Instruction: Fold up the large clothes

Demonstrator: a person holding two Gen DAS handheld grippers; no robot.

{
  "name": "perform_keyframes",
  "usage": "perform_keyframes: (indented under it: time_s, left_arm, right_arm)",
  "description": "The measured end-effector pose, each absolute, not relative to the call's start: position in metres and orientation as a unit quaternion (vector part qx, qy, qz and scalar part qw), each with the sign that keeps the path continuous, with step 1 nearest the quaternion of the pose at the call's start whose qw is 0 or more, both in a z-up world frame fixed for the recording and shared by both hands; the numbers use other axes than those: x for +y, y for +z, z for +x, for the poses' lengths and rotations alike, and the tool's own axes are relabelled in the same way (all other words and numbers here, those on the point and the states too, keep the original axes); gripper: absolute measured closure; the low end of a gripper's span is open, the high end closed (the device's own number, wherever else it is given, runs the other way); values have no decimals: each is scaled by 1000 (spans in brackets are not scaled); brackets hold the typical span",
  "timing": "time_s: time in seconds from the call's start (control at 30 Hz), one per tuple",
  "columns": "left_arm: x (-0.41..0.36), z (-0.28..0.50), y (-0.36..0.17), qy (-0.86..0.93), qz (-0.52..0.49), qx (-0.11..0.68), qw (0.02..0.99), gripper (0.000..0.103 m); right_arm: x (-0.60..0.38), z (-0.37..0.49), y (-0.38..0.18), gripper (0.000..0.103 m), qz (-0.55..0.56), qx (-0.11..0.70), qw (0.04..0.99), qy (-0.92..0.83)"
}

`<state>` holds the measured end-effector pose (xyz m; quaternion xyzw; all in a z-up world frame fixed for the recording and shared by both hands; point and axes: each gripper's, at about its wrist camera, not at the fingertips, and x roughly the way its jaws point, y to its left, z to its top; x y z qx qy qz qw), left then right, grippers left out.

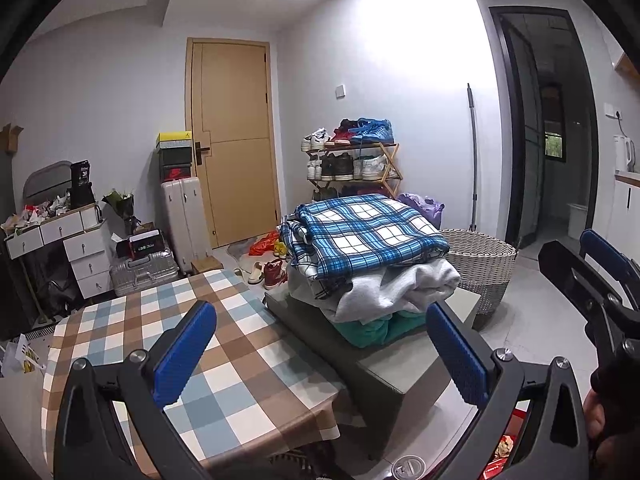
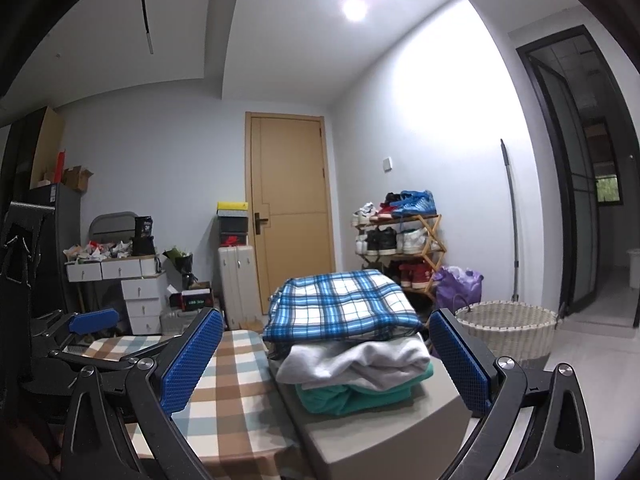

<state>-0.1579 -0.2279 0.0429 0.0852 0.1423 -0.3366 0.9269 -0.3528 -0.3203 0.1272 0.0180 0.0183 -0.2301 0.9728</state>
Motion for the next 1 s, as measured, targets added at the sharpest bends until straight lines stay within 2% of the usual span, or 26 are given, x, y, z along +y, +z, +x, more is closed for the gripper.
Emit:
perform_keyframes:
  time_s: [1.0]
  left_arm:
    - [-226, -155, 43, -359, 82, 159, 916, 1]
  right_arm:
    - [-326, -352, 124, 0, 27, 28, 971, -235]
